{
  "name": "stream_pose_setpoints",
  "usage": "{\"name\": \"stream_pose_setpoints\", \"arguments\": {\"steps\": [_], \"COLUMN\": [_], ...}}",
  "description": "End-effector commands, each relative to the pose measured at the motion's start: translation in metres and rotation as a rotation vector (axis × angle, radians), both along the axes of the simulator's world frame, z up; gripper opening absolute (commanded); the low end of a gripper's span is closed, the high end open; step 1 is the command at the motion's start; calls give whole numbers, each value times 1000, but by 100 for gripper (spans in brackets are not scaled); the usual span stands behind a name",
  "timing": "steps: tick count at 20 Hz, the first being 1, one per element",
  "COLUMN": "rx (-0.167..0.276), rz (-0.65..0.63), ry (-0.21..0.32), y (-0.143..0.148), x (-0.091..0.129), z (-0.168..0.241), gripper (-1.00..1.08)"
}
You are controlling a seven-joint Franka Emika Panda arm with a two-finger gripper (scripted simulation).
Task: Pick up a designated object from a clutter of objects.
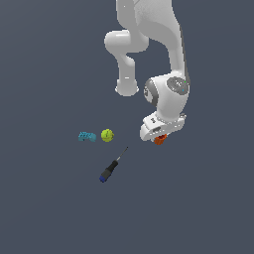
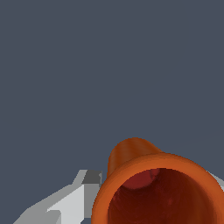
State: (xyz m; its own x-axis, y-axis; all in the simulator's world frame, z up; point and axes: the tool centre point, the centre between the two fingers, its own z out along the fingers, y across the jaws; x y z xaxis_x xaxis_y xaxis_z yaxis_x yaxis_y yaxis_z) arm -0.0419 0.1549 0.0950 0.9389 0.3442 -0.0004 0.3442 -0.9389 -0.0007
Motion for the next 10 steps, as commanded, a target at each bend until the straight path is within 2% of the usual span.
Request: {"name": "stream_pose_setpoints", "arguments": {"steps": [1, 10], "rx": [1, 4], "rz": [0, 1], "ry": [-1, 0], "y": [-17, -85], "x": [11, 54], "z": [19, 97], "gripper": [-100, -100]}}
